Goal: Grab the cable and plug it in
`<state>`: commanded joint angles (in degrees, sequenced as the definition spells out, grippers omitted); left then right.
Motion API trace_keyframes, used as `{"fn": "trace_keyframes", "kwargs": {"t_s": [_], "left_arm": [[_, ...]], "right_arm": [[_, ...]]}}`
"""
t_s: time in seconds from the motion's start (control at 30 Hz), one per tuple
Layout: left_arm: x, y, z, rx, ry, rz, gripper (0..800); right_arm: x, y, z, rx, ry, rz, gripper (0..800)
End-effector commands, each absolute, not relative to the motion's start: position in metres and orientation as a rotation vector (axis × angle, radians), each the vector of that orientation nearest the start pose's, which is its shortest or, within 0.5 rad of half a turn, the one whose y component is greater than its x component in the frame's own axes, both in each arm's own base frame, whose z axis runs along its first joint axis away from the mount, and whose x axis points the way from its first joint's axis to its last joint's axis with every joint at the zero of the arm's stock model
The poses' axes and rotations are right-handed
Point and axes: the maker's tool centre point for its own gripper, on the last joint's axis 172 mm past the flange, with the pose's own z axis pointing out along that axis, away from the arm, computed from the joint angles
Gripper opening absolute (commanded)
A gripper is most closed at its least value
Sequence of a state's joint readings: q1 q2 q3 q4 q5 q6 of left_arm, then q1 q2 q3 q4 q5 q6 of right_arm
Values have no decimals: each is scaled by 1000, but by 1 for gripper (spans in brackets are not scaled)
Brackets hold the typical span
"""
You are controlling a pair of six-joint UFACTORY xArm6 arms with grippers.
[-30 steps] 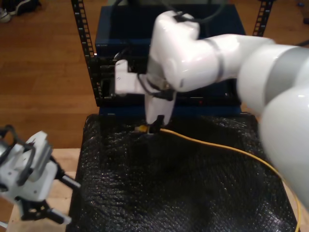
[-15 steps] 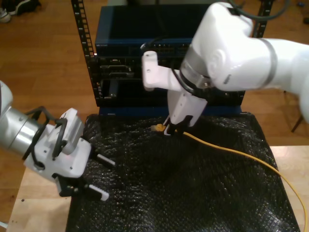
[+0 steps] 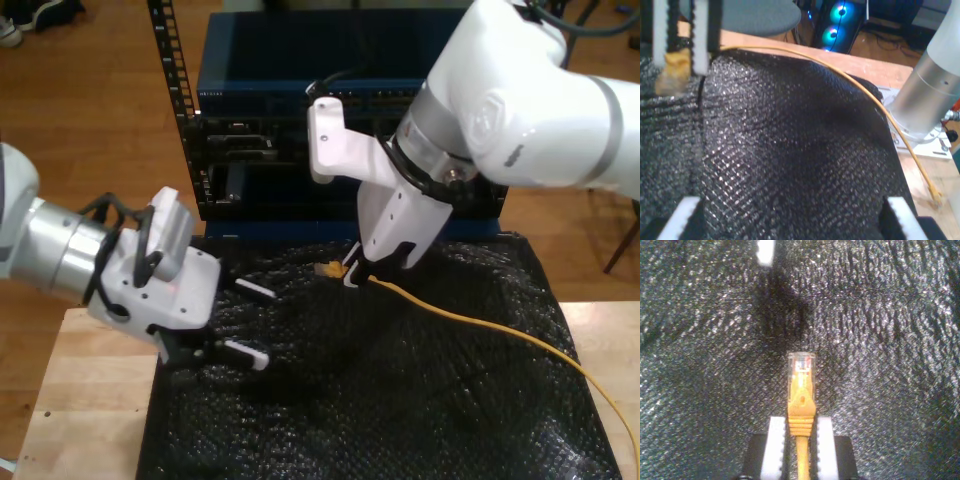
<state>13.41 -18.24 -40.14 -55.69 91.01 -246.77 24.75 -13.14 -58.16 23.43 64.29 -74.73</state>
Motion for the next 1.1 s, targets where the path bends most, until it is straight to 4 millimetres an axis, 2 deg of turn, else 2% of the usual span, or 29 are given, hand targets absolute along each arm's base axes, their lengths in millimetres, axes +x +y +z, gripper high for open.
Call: {"fn": "trace_keyframes", "kwargs": {"t_s": [0.23, 0.4, 0.67, 0.93, 1.1], "left_arm": [[333, -164, 288, 1576, -1426, 774, 798], [335, -185, 301, 1525, -1429, 796, 797], [343, -191, 314, 1508, -1415, 843, 795], [347, -191, 317, 1506, -1424, 848, 775], [346, -201, 315, 1493, -1442, 833, 771]], "right_arm": [[361, 261, 279, 2473, 2427, 435, 3], [360, 260, 284, 2552, 2409, 459, 3], [357, 263, 289, 2589, 2410, 477, 3], [356, 261, 292, 2651, 2395, 488, 3], [352, 262, 294, 2661, 2406, 482, 3]]}}
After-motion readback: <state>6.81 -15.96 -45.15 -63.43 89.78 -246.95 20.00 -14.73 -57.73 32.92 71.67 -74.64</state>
